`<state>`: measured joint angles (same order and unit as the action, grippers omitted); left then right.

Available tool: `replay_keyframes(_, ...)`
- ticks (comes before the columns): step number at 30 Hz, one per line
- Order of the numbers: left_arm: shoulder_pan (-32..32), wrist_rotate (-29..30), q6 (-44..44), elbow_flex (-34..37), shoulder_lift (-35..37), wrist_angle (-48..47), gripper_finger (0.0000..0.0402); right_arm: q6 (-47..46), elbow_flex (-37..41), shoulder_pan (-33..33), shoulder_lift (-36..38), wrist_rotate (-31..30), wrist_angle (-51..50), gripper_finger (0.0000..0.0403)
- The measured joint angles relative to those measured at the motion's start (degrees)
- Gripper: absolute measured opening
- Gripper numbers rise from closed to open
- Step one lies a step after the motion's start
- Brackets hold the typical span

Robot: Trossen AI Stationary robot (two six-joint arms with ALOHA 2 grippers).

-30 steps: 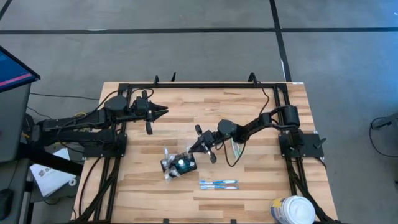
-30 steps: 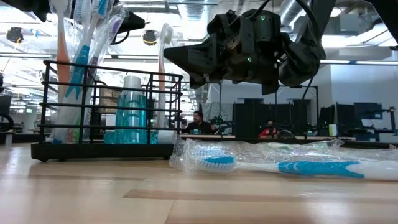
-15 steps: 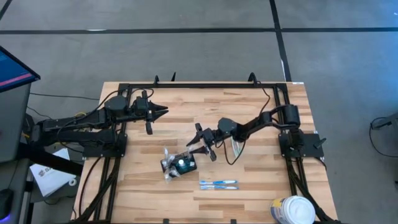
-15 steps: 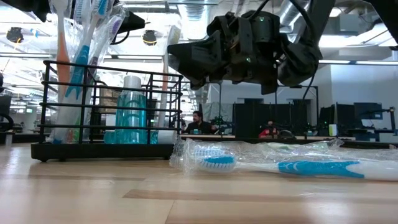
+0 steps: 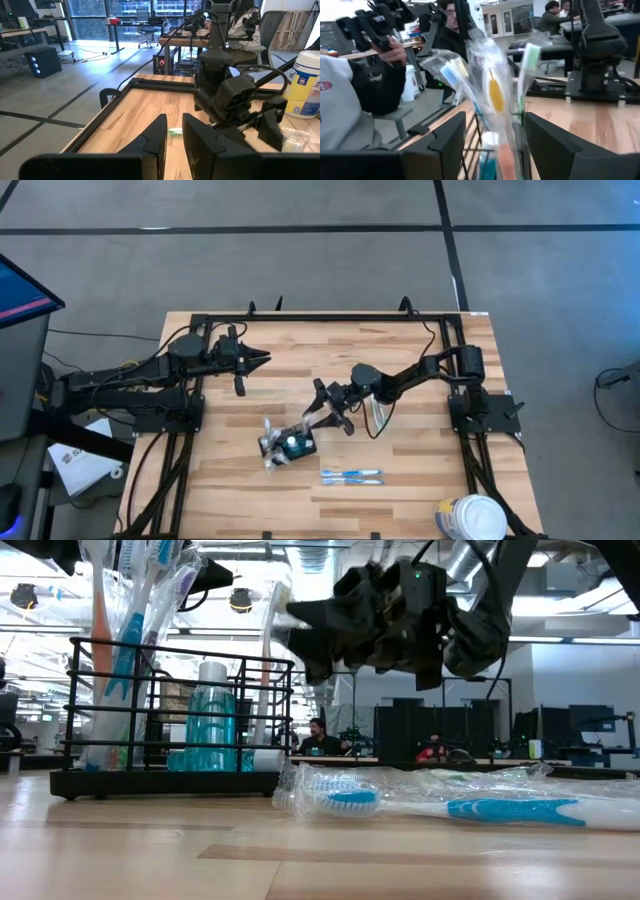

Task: Pick & Place toothbrushing station
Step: Put the white green toothbrush into the black toothbrush rack

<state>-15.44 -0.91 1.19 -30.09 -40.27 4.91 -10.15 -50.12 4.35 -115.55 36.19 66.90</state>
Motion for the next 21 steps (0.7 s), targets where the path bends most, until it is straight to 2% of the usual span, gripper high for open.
replay_keyframes(11,0.0,0.0,0.0,1.1,0.0,-0.2,0.0053,4.3,2.4,2.8,8.6,1.0,-17.1,0.0168)
replay_keyframes(21,0.0,0.0,0.0,1.3,0.0,0.3,0.0053,7.8,2.7,5.9,18.9,-0.5,-44.6,0.0152)
